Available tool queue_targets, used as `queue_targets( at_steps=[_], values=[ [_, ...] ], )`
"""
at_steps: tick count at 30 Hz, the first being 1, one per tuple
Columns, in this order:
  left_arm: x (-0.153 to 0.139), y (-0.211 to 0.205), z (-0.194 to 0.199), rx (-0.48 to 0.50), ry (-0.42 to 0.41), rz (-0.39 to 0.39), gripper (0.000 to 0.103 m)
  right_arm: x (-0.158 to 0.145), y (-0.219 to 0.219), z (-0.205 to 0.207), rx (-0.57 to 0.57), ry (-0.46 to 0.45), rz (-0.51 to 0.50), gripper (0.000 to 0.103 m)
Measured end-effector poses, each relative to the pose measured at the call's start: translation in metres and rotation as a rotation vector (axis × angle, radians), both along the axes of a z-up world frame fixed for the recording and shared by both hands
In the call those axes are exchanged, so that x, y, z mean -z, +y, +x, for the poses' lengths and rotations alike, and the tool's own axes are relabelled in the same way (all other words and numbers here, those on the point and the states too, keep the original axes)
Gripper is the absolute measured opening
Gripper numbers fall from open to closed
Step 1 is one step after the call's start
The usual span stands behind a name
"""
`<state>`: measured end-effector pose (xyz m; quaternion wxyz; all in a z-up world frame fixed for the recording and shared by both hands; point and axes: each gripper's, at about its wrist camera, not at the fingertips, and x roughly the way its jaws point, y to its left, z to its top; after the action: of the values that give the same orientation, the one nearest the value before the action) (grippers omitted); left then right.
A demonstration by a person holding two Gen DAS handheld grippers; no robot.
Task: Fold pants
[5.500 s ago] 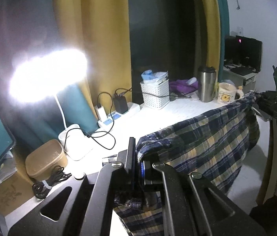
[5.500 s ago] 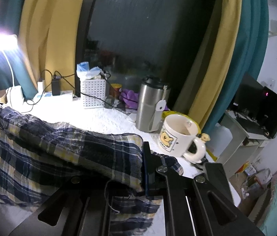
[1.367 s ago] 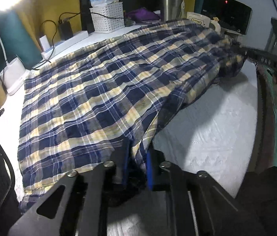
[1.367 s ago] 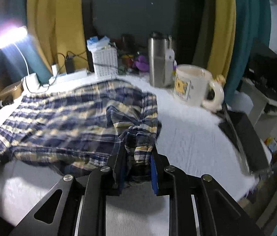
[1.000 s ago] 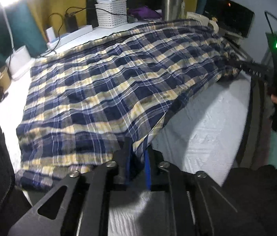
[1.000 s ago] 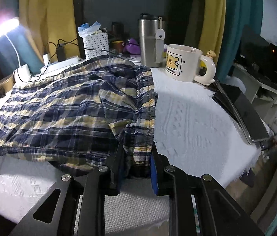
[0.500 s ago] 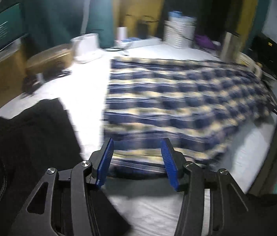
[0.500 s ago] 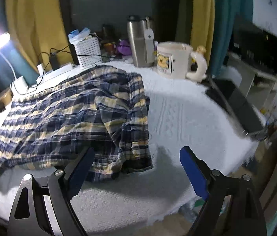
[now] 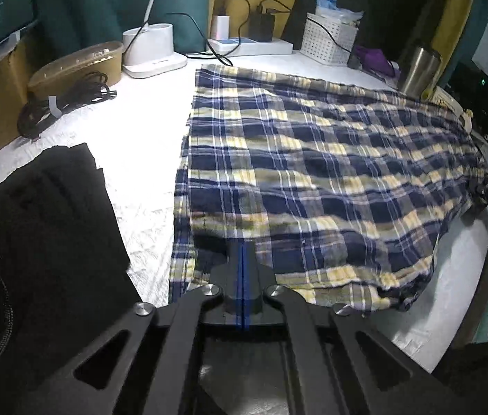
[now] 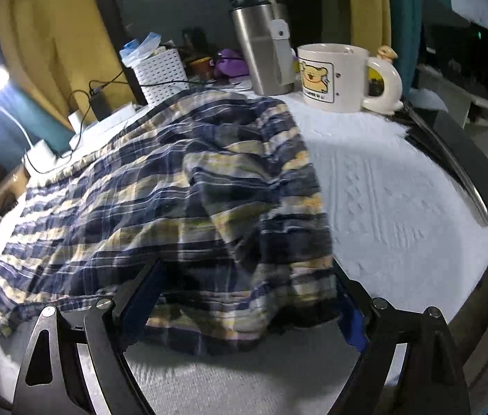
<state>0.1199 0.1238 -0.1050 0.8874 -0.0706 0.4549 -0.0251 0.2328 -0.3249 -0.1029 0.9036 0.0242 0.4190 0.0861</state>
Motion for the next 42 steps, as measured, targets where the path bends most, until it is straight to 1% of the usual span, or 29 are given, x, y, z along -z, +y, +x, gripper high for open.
queue_targets(
  at_steps=[1,2,3,4,7,9,11,14,15,16,17,18,19,21,23,26,27,28,29,30,31,32,33,34,36,39,42],
  values=[
    [-0.001,0.0,-0.002,-0.002,-0.006,0.004,0.0,0.0,0.003,0.0,-0.001,-0.007,-0.014,0.061],
    [-0.003,0.002,-0.005,-0.006,-0.011,0.007,0.0,0.001,0.005,0.0,-0.003,-0.012,-0.021,0.052],
    [-0.006,0.003,-0.007,-0.014,-0.017,0.011,0.0,0.001,0.006,0.001,-0.01,-0.011,-0.009,0.036],
    [-0.009,0.004,-0.011,-0.025,-0.024,0.018,0.0,0.001,0.006,0.001,-0.017,-0.004,0.006,0.032],
    [-0.016,0.011,-0.02,-0.053,-0.029,0.042,0.0,-0.002,0.011,0.004,-0.022,0.003,-0.001,0.03],
    [-0.015,0.016,-0.024,-0.062,-0.018,0.044,0.0,-0.007,0.014,0.003,-0.026,-0.002,-0.004,0.03],
    [-0.014,0.022,-0.025,-0.075,-0.012,0.005,0.0,-0.012,0.018,0.003,-0.032,-0.003,-0.016,0.03],
    [-0.017,0.027,-0.022,-0.087,-0.027,-0.054,0.0,-0.015,0.016,0.002,-0.033,-0.003,-0.027,0.03],
    [-0.017,0.027,-0.019,-0.093,-0.022,-0.062,0.002,-0.015,0.014,0.002,-0.031,0.0,-0.026,0.03],
    [-0.017,0.026,-0.016,-0.099,-0.021,-0.064,0.018,-0.016,0.012,0.002,-0.03,0.003,-0.029,0.03],
    [-0.016,0.026,-0.013,-0.103,-0.025,-0.065,0.031,-0.016,0.01,0.002,-0.03,0.006,-0.036,0.034],
    [-0.015,0.026,-0.011,-0.105,-0.03,-0.065,0.05,-0.016,0.009,0.002,-0.029,0.008,-0.042,0.04],
    [-0.013,0.026,-0.008,-0.107,-0.035,-0.066,0.052,-0.017,0.007,0.001,-0.016,0.004,-0.06,0.048],
    [-0.011,0.023,-0.001,-0.088,-0.034,-0.065,0.052,-0.019,0.003,0.0,0.003,-0.006,-0.076,0.053],
    [-0.011,0.018,0.004,-0.073,-0.045,-0.05,0.052,-0.022,-0.004,-0.002,0.017,-0.013,-0.073,0.054],
    [-0.013,0.013,0.011,-0.051,-0.065,-0.034,0.052,-0.021,-0.01,-0.001,0.03,-0.012,-0.077,0.066],
    [-0.013,0.012,0.013,-0.043,-0.069,-0.03,0.052,-0.019,-0.012,-0.001,0.037,-0.011,-0.081,0.073],
    [-0.011,0.012,0.017,-0.034,-0.061,-0.027,0.051,-0.018,-0.013,0.0,0.043,-0.008,-0.083,0.076],
    [-0.008,0.012,0.019,-0.03,-0.052,-0.026,0.051,-0.017,-0.015,0.0,0.046,-0.006,-0.081,0.076],
    [-0.005,0.012,0.022,-0.029,-0.039,-0.025,0.045,-0.016,-0.016,0.001,0.046,-0.006,-0.078,0.076],
    [-0.002,0.012,0.023,-0.028,-0.028,-0.023,0.03,-0.015,-0.016,0.0,0.047,-0.005,-0.077,0.077],
    [0.001,0.012,0.024,-0.023,-0.017,-0.016,0.025,-0.015,-0.016,0.0,0.047,-0.005,-0.078,0.077],
    [0.001,0.011,0.023,-0.018,-0.018,-0.007,0.015,-0.014,-0.016,0.001,0.048,-0.003,-0.077,0.079],
    [0.001,0.009,0.023,-0.003,-0.019,0.001,0.004,-0.013,-0.016,0.001,0.049,-0.001,-0.074,0.084],
    [-0.001,0.007,0.019,0.006,-0.019,0.004,0.002,-0.012,-0.016,0.002,0.047,0.004,-0.069,0.091],
    [-0.007,0.008,0.012,-0.003,-0.023,0.024,0.001,-0.011,-0.013,0.002,0.039,0.007,-0.058,0.091],
    [-0.013,0.017,0.006,-0.046,-0.025,0.038,0.001,-0.011,-0.012,0.001,0.035,0.01,-0.039,0.092]
  ],
)
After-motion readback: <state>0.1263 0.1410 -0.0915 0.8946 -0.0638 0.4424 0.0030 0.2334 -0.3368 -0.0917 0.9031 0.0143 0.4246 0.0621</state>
